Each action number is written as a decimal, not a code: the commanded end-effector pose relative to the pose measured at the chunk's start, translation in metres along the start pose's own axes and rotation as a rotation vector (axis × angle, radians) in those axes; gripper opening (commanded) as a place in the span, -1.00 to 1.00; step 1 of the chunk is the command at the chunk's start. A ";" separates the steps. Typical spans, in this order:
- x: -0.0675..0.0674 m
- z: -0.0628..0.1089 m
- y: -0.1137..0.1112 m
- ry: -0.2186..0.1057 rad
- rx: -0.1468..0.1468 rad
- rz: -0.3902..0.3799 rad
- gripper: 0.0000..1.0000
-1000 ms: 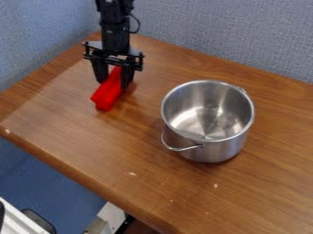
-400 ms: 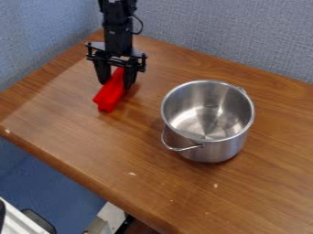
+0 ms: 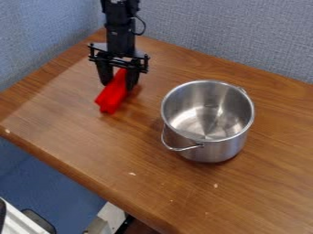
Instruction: Put the red object in the metal pot
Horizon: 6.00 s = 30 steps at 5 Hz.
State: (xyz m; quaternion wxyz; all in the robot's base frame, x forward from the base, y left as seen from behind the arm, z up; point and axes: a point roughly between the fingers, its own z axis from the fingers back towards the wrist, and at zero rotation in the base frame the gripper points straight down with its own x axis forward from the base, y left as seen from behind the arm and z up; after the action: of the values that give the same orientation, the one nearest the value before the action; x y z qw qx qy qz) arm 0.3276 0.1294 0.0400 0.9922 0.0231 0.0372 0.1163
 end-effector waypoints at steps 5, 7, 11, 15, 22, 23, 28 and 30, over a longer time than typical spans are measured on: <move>0.004 0.037 -0.008 -0.087 -0.007 -0.030 -1.00; 0.004 0.039 -0.008 -0.092 -0.008 -0.033 -1.00; 0.005 0.043 -0.009 -0.102 -0.009 -0.040 -1.00; 0.005 0.047 -0.010 -0.111 -0.011 -0.045 -1.00; 0.006 0.054 -0.011 -0.125 -0.014 -0.052 -1.00; 0.006 0.055 -0.011 -0.126 -0.014 -0.052 -1.00; 0.004 0.063 -0.012 -0.133 -0.008 -0.051 -1.00; 0.002 0.067 -0.012 -0.134 -0.002 -0.049 -1.00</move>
State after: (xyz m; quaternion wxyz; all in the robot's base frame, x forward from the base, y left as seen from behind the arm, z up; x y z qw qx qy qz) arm 0.3297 0.1173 0.0678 0.9948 0.0132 0.0249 0.0977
